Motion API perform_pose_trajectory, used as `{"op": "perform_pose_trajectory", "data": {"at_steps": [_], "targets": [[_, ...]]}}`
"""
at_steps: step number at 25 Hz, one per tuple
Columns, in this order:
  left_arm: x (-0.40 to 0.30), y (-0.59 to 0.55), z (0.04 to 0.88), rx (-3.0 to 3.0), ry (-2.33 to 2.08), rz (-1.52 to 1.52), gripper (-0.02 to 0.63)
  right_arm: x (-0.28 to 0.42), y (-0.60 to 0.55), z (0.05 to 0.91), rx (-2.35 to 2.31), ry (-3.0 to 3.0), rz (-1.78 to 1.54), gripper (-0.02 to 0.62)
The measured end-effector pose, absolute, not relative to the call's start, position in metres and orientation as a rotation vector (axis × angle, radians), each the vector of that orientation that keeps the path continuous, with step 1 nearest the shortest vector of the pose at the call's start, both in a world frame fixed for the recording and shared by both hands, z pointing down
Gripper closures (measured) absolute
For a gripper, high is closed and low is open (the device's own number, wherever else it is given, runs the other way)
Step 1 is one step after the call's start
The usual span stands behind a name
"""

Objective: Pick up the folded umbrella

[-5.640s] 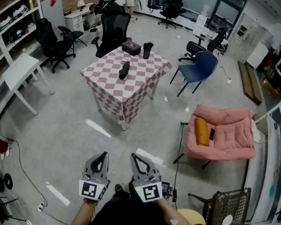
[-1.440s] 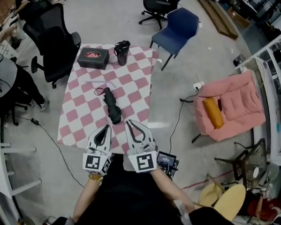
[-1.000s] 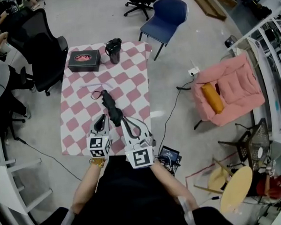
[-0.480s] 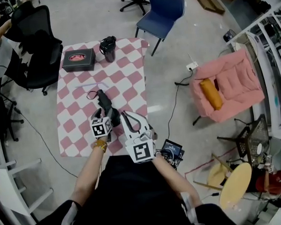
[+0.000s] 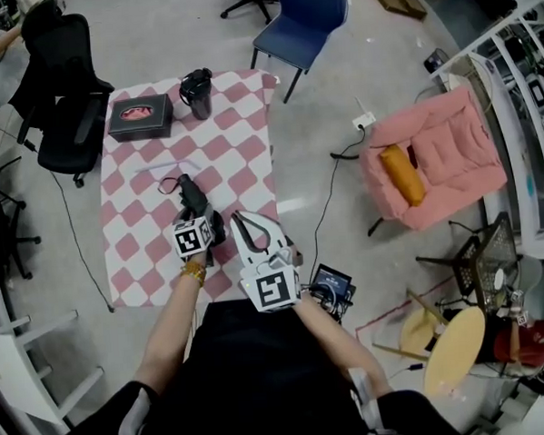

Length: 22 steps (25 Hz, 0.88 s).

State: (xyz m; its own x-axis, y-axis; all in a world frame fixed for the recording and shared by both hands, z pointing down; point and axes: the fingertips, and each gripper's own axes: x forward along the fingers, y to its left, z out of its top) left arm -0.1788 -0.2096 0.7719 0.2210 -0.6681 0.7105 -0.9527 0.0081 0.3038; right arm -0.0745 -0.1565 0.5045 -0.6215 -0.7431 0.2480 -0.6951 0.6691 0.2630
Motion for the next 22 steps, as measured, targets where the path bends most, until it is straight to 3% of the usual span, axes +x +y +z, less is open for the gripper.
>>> {"op": "perform_pose_trajectory", "data": {"at_steps": [22], "targets": [[-0.184, -0.216, 0.791, 1.613, -1.481, 0.417, 0.354, -0.076, -0.168, 0.504, 1.144, -2.553, -0.196, 0.577]]}}
